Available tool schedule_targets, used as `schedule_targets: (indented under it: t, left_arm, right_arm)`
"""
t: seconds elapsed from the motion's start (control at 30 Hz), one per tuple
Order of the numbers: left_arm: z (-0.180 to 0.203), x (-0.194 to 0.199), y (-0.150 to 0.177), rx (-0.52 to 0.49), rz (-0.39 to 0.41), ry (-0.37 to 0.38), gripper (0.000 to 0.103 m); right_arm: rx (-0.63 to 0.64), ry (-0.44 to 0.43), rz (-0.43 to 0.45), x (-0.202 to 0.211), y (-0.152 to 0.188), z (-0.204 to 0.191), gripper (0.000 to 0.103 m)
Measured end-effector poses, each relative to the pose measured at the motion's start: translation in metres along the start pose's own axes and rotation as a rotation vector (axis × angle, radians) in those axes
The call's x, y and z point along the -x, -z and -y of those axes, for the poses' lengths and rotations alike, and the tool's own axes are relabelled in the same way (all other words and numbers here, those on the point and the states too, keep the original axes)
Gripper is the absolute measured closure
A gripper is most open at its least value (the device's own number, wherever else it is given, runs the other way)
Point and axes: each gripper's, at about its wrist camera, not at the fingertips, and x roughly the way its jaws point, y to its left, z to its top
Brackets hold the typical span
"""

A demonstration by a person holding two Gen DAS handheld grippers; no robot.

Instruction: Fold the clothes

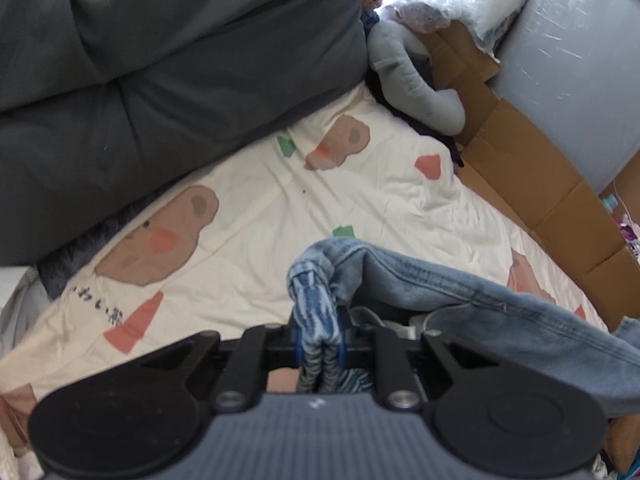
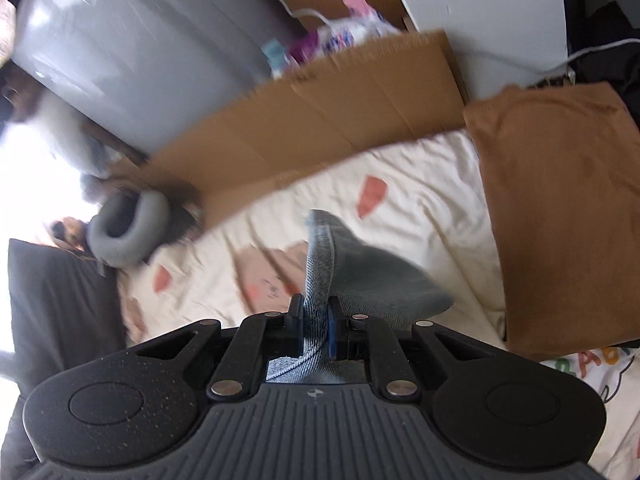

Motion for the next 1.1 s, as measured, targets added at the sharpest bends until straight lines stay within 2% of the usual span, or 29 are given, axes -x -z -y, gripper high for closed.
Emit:
schedule_targets:
  t: [0.27, 0.53, 0.67, 0.87, 1.1]
  left_arm:
    - [0.001, -0.003, 0.002, 0.014, 0.009, 0.006, 0.087]
    - [0.001, -0.005, 0.003, 0.009, 0.003, 0.012, 0.087]
    - [0.002, -0.013, 0.0, 0.0, -0.004, 0.002, 0.087]
    - [0.003, -0.038, -0.011, 0.016, -0.023, -0.031, 0.088]
    - [0.0, -0.081, -0.033, -0.005, -0.08, -0.052, 0.088]
  right_arm:
    - [-0.004, -0.062, 0.078, 0.059, 0.007, -0.019, 0.093]
    - [-0.047, -0.066, 0.068, 0.082, 0.031, -0.01, 0.093]
    - [-0.096, -0.026, 0.07, 0.06, 0.031, 0.003, 0.093]
    - [-0.132, 0.027, 0.061, 0.001, 0.014, 0.012, 0.093]
    - [-0.04, 0.071, 0.064, -0.07, -0.023, -0.011, 0.093]
